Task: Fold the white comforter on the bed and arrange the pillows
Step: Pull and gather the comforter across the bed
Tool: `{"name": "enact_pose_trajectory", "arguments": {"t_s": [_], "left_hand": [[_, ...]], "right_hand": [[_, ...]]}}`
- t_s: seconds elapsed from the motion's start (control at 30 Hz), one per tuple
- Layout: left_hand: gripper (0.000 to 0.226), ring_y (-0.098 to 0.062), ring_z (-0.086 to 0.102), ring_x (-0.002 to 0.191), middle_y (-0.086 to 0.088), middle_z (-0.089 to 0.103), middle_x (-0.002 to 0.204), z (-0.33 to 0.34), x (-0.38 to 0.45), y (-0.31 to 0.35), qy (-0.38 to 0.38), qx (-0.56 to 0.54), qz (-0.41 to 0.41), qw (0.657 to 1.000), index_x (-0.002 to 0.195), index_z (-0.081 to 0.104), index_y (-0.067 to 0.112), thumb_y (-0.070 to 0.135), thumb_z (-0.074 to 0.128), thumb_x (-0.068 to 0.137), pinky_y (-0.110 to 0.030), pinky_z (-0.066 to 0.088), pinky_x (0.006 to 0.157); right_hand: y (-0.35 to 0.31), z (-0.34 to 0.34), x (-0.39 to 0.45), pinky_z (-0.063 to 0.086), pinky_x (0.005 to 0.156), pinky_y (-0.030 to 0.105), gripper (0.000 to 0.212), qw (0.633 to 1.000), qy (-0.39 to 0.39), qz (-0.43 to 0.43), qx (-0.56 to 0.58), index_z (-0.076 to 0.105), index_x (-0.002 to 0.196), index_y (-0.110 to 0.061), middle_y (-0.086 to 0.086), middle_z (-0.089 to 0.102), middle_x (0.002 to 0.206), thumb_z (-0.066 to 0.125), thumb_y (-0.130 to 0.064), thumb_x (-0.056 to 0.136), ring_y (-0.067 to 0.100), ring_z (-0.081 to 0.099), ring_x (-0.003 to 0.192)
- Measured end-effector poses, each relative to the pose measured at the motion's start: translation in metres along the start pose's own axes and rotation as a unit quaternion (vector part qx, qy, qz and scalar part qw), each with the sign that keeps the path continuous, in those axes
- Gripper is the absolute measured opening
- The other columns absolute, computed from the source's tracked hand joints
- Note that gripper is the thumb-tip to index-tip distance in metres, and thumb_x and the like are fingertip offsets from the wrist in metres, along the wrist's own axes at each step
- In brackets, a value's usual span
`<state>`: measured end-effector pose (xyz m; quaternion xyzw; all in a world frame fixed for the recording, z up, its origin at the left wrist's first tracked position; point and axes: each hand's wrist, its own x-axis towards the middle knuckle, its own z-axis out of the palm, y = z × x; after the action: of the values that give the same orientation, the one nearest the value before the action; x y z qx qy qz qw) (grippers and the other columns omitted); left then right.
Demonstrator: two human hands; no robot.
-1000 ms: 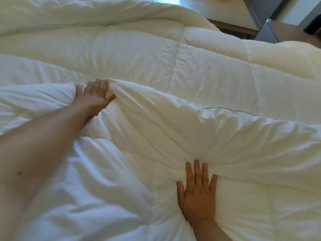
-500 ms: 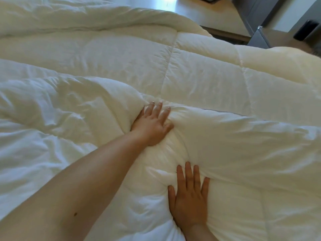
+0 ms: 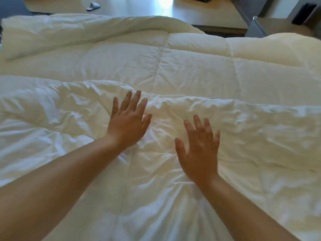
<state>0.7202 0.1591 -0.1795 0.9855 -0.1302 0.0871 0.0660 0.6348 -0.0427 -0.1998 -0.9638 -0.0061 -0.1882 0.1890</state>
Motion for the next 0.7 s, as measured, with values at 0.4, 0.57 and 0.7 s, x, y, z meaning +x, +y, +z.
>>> {"name": "enact_pose_trajectory", "arguments": {"t_s": [0.4, 0.57, 0.7], "left_hand": [[0.076, -0.023, -0.013, 0.152, 0.001, -0.016, 0.165, 0.046, -0.01, -0.114, -0.174, 0.054, -0.16, 0.97, 0.155, -0.01, 0.035, 0.071, 0.011, 0.092, -0.056, -0.008, 0.119], [0.069, -0.024, -0.002, 0.153, 0.001, -0.003, 0.167, 0.013, -0.061, -0.104, -0.151, 0.065, -0.151, 0.975, 0.157, 0.005, 0.029, 0.06, 0.017, 0.098, -0.054, -0.003, 0.119], [0.081, -0.022, -0.003, 0.153, 0.003, -0.003, 0.167, 0.014, -0.112, -0.119, -0.159, 0.085, -0.192, 0.965, 0.157, 0.003, 0.032, 0.068, -0.004, 0.085, -0.055, -0.003, 0.118]], "right_hand": [[0.099, 0.064, 0.073, -0.015, 0.115, 0.056, 0.079, 0.925, -0.309, 0.109, -0.191, -0.017, 0.152, -0.027, -0.006, -0.017, 0.162, 0.002, -0.07, 0.089, 0.024, -0.016, 0.148], [0.098, 0.058, 0.075, -0.013, 0.115, 0.057, 0.081, 0.921, -0.321, 0.089, -0.201, -0.016, 0.153, -0.025, -0.005, -0.014, 0.163, 0.001, -0.07, 0.087, 0.024, -0.014, 0.149], [0.09, 0.049, 0.083, -0.013, 0.115, 0.057, 0.081, 0.915, -0.348, 0.104, -0.178, -0.015, 0.153, -0.026, -0.006, -0.016, 0.162, 0.006, -0.071, 0.089, 0.023, -0.017, 0.148]]}}
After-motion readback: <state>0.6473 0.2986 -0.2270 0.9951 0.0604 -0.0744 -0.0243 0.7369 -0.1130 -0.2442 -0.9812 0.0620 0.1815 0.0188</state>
